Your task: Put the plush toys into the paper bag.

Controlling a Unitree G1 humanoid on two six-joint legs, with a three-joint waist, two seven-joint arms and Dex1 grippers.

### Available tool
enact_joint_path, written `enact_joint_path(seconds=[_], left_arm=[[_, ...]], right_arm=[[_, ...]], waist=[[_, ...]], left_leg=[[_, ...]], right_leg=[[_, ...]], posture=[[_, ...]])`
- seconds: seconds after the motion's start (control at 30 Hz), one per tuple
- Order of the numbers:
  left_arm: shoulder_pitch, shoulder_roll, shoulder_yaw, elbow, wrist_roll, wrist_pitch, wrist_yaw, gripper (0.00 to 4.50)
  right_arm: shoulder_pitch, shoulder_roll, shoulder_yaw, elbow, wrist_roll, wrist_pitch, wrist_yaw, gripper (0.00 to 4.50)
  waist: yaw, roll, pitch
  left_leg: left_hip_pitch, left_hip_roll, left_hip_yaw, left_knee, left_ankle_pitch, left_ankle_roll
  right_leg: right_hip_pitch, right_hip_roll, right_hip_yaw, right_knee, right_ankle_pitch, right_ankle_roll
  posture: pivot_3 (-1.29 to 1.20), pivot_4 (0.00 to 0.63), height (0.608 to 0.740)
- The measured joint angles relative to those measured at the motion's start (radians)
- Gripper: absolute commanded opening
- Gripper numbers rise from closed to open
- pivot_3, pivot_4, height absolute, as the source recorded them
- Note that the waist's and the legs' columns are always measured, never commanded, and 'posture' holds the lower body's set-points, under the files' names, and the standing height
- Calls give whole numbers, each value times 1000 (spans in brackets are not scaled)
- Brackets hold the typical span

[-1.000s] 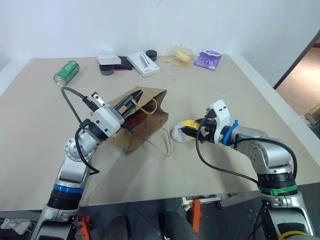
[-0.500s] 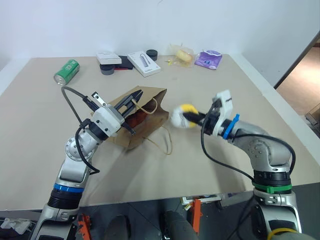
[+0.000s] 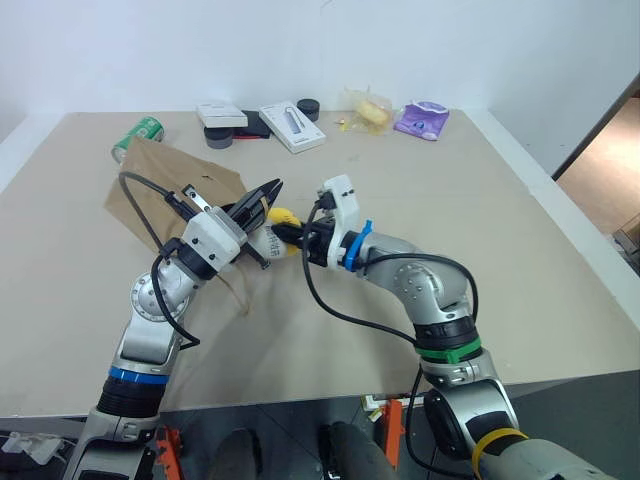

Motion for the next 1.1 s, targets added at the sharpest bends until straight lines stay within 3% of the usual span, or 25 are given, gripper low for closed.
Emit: enact_joint_path(seconds=[0.27, 0.4, 0.6, 0.8, 1.1], left_arm=[[8, 9, 17, -34, 7, 7, 19, 0], [10, 8, 46, -53, 3, 30, 47, 0], [10, 3, 61, -75, -5, 56, 68, 0], [30, 3, 83, -75, -10, 80, 95, 0], [110, 35, 155, -125, -13, 139, 104, 0]], right_arm=[[4, -44, -76, -72, 28, -36, 50, 7], [67, -163, -171, -213, 125, 10, 113, 7], [127, -247, -157, -271, 141, 80, 117, 7], [137, -212, -112, -284, 140, 113, 84, 7], [51, -14, -37, -132, 88, 77, 12, 7]], waist=[[1, 0, 0], [2, 0, 0], [-1, 0, 0], [0, 0, 0], [-1, 0, 0]], left_leg=[[-2, 0, -5, 0, 0, 0], [-2, 0, -7, 0, 0, 0], [-1, 2, -7, 0, 0, 0], [-1, 2, -7, 0, 0, 0], [-1, 2, -7, 0, 0, 0]], right_leg=[[0, 0, -4, -1, 0, 0], [1, 0, -6, -1, 0, -1], [1, 2, -6, 0, 1, -2], [1, 2, -5, 0, 1, -2], [1, 2, -6, 0, 1, -3]], posture=[[0, 150, 740], [0, 150, 740], [0, 150, 740], [0, 150, 740], [0, 150, 740]])
